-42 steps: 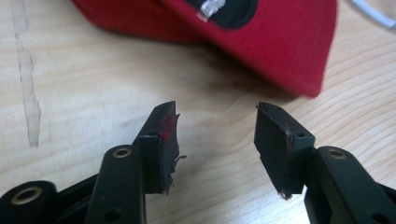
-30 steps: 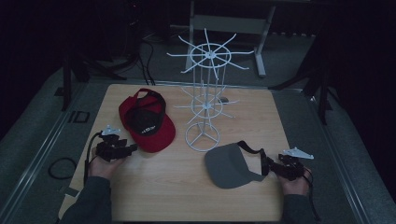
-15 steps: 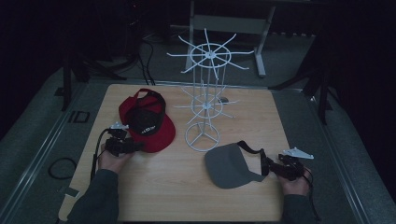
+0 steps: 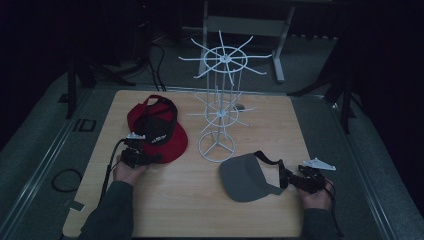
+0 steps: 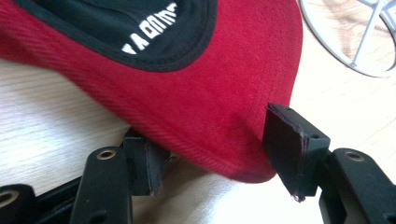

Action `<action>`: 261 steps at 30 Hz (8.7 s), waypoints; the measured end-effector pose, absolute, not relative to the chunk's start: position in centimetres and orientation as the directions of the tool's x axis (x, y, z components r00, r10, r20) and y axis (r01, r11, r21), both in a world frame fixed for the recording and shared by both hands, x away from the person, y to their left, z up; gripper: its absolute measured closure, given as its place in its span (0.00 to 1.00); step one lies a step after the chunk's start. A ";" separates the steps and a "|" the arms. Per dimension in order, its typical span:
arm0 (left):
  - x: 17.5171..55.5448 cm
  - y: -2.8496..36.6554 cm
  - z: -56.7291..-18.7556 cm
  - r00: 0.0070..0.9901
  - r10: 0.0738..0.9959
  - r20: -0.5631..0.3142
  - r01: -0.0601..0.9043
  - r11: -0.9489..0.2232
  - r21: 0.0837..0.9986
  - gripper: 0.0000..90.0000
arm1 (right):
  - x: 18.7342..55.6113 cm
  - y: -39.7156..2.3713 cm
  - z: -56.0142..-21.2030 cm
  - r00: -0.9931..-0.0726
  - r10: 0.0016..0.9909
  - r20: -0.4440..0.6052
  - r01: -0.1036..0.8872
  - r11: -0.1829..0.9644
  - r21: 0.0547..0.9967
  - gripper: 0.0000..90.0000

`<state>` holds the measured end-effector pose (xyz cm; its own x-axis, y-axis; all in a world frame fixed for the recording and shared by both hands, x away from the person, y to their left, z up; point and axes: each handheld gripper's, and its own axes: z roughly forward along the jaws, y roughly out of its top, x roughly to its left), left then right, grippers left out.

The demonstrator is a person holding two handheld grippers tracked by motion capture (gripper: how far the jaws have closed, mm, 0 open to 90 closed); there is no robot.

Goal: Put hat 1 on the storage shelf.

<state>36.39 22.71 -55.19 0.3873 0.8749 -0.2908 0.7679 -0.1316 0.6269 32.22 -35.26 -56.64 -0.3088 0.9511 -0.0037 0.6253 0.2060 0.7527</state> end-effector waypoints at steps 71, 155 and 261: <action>33.9 23.1 -53.3 0.449 0.859 -0.245 0.635 -0.114 0.764 0.96 | 32.2 -35.4 -56.6 -0.322 0.947 0.004 0.625 0.209 0.752 0.42; 35.3 24.9 -41.7 0.401 0.902 -0.161 0.445 -0.039 0.894 0.95 | 32.3 -35.5 -56.6 -0.330 0.944 0.011 0.623 0.209 0.754 0.40; 35.6 21.0 -42.9 0.496 0.865 -0.079 0.403 -0.148 0.903 0.95 | 32.3 -35.5 -56.6 -0.334 0.943 0.016 0.623 0.208 0.754 0.40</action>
<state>35.57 20.97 -42.86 0.4959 0.8647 -0.0794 0.4033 -0.1483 0.9030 32.26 -35.53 -56.65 -0.3336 0.9426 0.0158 0.6233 0.2080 0.7538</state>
